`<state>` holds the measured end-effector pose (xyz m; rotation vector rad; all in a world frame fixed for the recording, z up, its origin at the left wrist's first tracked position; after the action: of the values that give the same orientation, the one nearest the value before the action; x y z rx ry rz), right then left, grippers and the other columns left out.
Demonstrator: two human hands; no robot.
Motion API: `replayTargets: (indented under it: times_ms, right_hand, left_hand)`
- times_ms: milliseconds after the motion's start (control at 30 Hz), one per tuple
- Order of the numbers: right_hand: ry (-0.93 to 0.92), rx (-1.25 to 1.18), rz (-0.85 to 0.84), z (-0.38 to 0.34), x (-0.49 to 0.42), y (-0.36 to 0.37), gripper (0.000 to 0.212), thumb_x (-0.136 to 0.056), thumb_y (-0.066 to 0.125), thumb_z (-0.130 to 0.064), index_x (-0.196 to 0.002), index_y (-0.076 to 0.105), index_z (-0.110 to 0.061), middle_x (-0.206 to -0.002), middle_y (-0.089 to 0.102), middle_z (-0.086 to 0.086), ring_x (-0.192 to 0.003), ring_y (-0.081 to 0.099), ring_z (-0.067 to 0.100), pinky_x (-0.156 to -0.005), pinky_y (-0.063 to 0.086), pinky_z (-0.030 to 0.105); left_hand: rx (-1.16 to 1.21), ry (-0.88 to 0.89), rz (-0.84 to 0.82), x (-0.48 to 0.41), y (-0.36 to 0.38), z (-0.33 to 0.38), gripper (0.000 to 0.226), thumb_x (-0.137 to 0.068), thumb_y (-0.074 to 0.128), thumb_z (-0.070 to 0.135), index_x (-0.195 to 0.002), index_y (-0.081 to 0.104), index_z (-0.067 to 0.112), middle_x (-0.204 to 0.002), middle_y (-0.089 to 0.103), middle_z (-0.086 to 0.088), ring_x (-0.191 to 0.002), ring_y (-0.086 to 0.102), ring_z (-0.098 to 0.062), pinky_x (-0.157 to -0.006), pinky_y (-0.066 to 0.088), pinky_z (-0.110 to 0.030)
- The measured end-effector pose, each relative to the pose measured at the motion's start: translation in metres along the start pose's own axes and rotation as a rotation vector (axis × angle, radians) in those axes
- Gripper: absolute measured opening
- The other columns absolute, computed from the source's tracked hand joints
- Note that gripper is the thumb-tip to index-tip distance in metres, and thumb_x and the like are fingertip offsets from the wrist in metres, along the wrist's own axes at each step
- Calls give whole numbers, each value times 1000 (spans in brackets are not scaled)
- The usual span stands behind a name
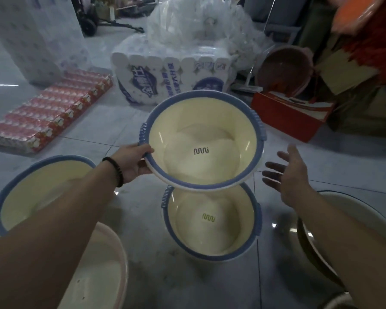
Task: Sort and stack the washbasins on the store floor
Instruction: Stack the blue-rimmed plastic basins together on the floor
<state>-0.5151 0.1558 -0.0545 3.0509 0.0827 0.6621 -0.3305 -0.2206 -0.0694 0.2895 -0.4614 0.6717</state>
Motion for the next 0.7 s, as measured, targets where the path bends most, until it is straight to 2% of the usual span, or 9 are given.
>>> replayTargets:
  times_ms: [167, 233, 300, 367, 433, 500, 533, 633, 700]
  right_hand:
    - [64, 309, 42, 7, -2, -27, 58, -90, 72, -62, -113, 73, -10, -102, 76, 13, -93, 73, 33, -82, 63, 47]
    - [25, 510, 78, 15, -1, -38, 40, -97, 71, -46, -117, 74, -11, -102, 75, 12, -91, 72, 32, -76, 63, 44]
    - [48, 574, 53, 31, -4, -46, 26, -96, 74, -22, -120, 75, -12, -104, 74, 15, -92, 72, 36, -78, 65, 50]
    - [124, 599, 8, 48, -5, -52, 25, -90, 77, -8, -115, 75, -6, -104, 75, 20, -91, 73, 41, -77, 67, 55]
    - [154, 698, -45, 60, -6, -51, 18, -87, 76, 3, -104, 74, -1, -102, 75, 20, -84, 73, 36, -63, 67, 44]
    - [177, 791, -69, 72, -7, -51, 10, -85, 72, 9, -92, 70, 3, -99, 74, 20, -75, 70, 30, -48, 59, 33]
    - [193, 808, -76, 79, -8, -52, 8, -85, 71, 11, -90, 70, 5, -98, 74, 23, -74, 71, 33, -47, 59, 33]
    - [205, 763, -73, 95, -14, -52, 11, -86, 74, 4, -96, 71, 7, -96, 74, 27, -79, 75, 43, -60, 67, 52]
    - [189, 763, -68, 101, -18, -49, 16, -87, 77, 0, -99, 71, 8, -95, 73, 27, -77, 76, 43, -60, 67, 53]
  left_hand:
    - [-200, -107, -152, 10, 20, -30, 28, -99, 63, 8, -126, 65, 3, -127, 70, -20, -103, 70, -35, -83, 63, -48]
    - [-273, -159, -155, 9, 22, -44, 28, -99, 64, 10, -126, 65, 3, -125, 71, -20, -105, 70, -37, -89, 61, -51]
    - [-330, -181, -102, 8, 22, -53, 27, -98, 67, 12, -124, 66, 5, -120, 72, -19, -103, 71, -37, -86, 62, -50]
    - [-412, -186, -43, 6, 21, -61, 28, -95, 72, 14, -122, 67, 8, -114, 74, -15, -98, 73, -34, -71, 64, -45]
    - [-501, -225, -9, 2, 21, -73, 31, -94, 74, 13, -123, 65, 10, -110, 73, -13, -95, 72, -31, -63, 62, -41]
    - [-555, -277, 9, -4, 22, -90, 38, -94, 74, 11, -131, 62, 9, -111, 72, -13, -96, 72, -32, -71, 64, -45]
    - [-567, -286, 17, -8, 22, -97, 43, -94, 73, 10, -135, 60, 10, -114, 72, -14, -99, 72, -33, -78, 64, -48]
    - [-579, -215, 68, -18, 23, -108, 59, -95, 70, 7, -149, 49, 15, -131, 65, -16, -107, 68, -37, -86, 62, -51]
    - [-680, -133, 107, -25, 24, -108, 55, -93, 69, 4, -146, 54, 9, -132, 65, -17, -110, 65, -38, -92, 60, -49]
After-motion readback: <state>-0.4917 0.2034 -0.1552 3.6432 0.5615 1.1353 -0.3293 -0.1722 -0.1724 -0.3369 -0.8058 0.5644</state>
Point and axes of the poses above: each hand's wrist, its own x-axis away from the middle knuckle, its own y-axis out of the palm, z = x × y, the point moved 6 cm from there along -x, towards the middle knuckle
